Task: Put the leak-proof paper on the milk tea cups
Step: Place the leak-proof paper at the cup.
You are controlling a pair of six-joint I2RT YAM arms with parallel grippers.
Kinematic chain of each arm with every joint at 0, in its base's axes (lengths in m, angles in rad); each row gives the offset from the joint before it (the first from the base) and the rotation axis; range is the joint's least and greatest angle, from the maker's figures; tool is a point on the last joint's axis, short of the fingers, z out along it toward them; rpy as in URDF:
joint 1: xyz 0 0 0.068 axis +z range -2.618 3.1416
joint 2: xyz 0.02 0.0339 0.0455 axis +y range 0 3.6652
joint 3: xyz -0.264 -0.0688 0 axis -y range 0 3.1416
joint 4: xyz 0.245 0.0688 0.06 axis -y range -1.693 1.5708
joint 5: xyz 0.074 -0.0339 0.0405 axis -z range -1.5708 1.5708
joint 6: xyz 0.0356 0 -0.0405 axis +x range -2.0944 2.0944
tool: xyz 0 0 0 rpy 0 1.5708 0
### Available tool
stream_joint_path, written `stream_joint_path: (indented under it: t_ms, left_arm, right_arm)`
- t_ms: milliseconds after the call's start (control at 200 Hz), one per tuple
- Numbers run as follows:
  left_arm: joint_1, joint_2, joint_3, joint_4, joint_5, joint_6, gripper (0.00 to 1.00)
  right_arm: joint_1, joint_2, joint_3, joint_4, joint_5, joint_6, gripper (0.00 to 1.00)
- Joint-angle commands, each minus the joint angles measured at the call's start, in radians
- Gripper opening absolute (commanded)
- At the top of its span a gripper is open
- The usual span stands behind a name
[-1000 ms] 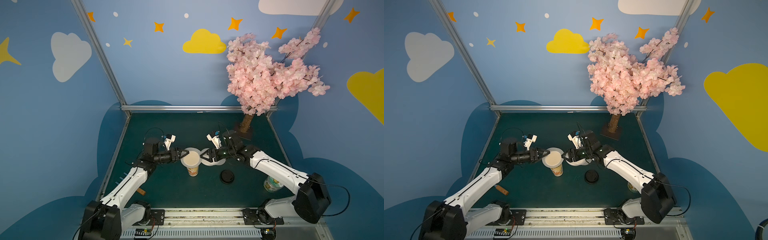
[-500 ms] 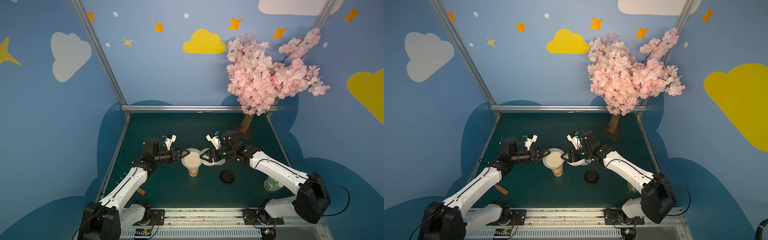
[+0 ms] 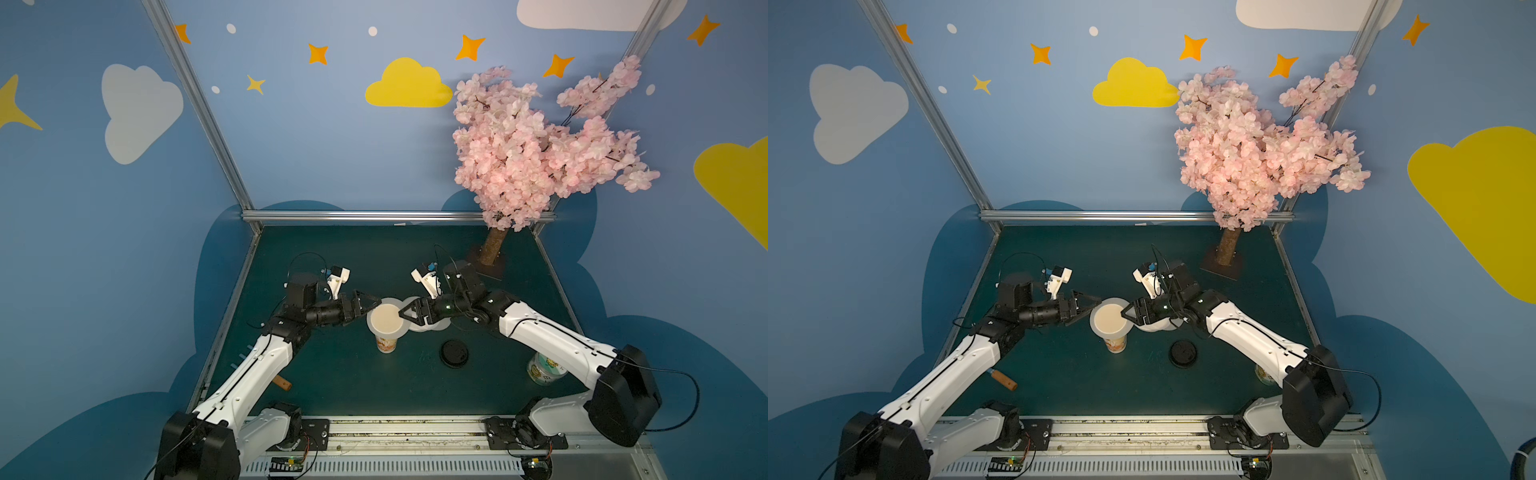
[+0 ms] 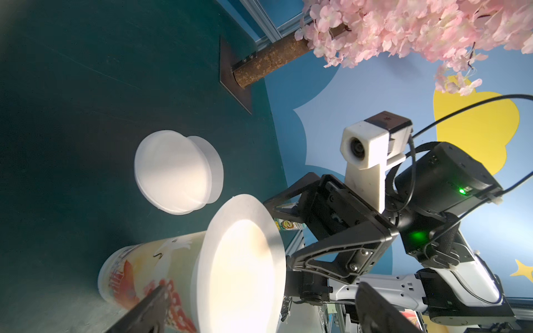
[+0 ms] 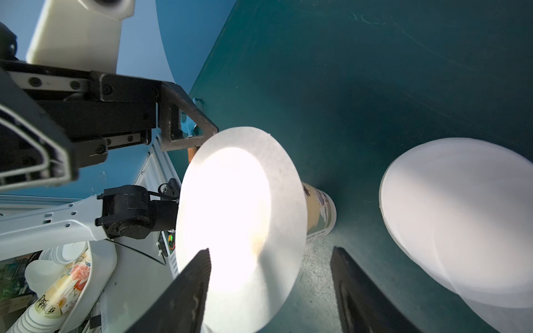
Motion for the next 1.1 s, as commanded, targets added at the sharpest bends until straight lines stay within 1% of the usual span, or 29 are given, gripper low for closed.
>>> stream_joint_path:
  t_ms: [0, 120, 225, 435, 821, 1091]
  left_arm:
    - [0.026, -0.044, -0.009, -0.043, -0.028, 0.033, 1.0]
    - [0.038, -0.051, -0.007, -0.087, -0.052, 0.06, 1.0]
    - [0.04, -0.052, -0.016, -0.078, -0.052, 0.066, 1.0]
    - [0.042, -0.069, -0.037, -0.066, -0.066, 0.078, 1.0]
    - [0.042, -0.058, -0.048, -0.054, -0.054, 0.087, 1.0]
    - [0.043, -0.06, -0.053, -0.054, -0.056, 0.093, 1.0]
  right_arm:
    - [0.008, 0.012, 0.036, -0.015, -0.007, -0.018, 0.68]
    - [0.01, 0.021, 0.037, -0.004, -0.022, -0.007, 0.65]
    - [0.017, 0.022, 0.036, -0.002, -0.019, 0.002, 0.65]
    - [0.039, 0.012, 0.035, -0.013, 0.022, 0.015, 0.61]
    - [0.072, 0.032, 0.069, -0.063, 0.138, 0.023, 0.62]
    - [0.086, 0.047, 0.087, -0.069, 0.121, 0.025, 0.63]
